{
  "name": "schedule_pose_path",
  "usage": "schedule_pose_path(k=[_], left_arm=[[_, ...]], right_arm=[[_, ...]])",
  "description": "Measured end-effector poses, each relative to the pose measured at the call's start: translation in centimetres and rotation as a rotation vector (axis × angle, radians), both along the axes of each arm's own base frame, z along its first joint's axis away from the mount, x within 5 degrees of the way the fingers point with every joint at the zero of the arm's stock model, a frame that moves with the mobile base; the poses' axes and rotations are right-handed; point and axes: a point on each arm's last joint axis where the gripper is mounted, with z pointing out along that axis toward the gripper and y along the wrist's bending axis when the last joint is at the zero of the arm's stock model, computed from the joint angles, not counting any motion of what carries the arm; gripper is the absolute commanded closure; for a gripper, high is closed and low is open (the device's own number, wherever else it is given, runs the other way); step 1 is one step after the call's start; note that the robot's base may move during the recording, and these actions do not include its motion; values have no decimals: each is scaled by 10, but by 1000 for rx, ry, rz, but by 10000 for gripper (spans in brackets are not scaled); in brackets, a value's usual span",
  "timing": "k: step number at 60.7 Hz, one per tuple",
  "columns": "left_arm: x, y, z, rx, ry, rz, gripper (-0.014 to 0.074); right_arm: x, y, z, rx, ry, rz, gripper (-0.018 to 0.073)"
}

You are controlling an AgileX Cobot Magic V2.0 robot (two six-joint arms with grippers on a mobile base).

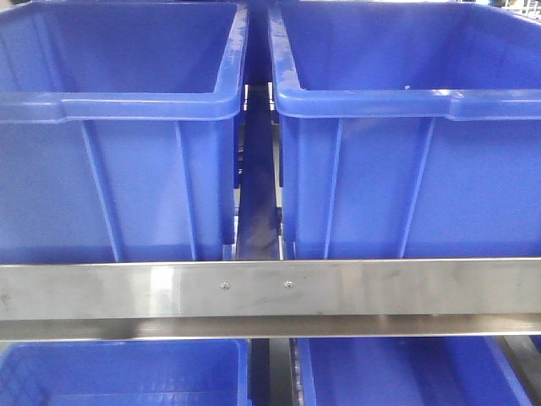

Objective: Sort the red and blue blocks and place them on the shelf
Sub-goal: 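Lower both held cubes down into the blue bins, then open both grippers to release the cubes into the bins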

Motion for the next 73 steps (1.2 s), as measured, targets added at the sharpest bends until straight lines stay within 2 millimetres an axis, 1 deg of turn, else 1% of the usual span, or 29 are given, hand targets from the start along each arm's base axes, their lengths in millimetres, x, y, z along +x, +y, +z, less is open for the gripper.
schedule_pose_path(k=[5,9,17,20,23,25,26,27,32,35,39,54,59,62,64,66,68,69,70,71,72,73], left_arm=[[22,-4,-1,8,31,0,469],[37,-7,-5,15,64,0,469],[62,-12,-19,29,130,0,456],[68,-13,-25,33,153,0,427],[74,-14,-31,37,174,0,376],[76,-15,-33,39,183,0,326],[77,-15,-34,40,187,0,304],[78,-15,-35,40,189,0,271],[80,-15,-38,44,198,-1,157],[81,-16,-39,45,202,-1,99],[82,-16,-40,45,201,-1,71],[83,-16,-39,43,191,-2,71],[83,-16,-39,43,189,-2,85],[83,-16,-39,43,189,-2,127],[83,-16,-39,43,189,-2,184],[83,-16,-39,40,190,-2,248],[83,-16,-39,36,190,-1,346],[83,-16,-39,36,190,-1,414],[83,-16,-39,35,193,-1,437],[83,-16,-39,32,194,0,495],[83,-16,-39,33,196,0,483],[83,-16,-39,31,199,0,461]], right_arm=[[22,3,-1,-4,30,0,499],[35,4,-2,-6,45,0,499],[53,7,-7,-9,74,0,494],[57,7,-9,-10,80,0,460],[59,7,-11,-10,84,-1,375],[60,7,-12,-12,84,-1,316],[61,7,-13,-12,83,-1,265],[61,7,-12,-12,82,-1,231],[62,7,-12,-13,70,-1,55],[62,7,-11,-13,57,-1,-13],[62,7,-10,-11,44,-2,-33],[63,7,-8,-10,31,-2,-33],[63,7,-8,-10,31,-2,-15],[63,7,-8,-12,31,-2,27],[63,7,-8,-12,31,-2,86],[63,7,-8,-12,31,-2,172],[63,7,-8,-12,31,-2,283],[63,7,-8,-12,31,-2,334],[63,7,-8,-12,31,-2,387],[63,7,-8,-12,31,-2,442],[63,7,-8,-12,31,-2,498],[63,7,-8,-12,31,-2,536]])
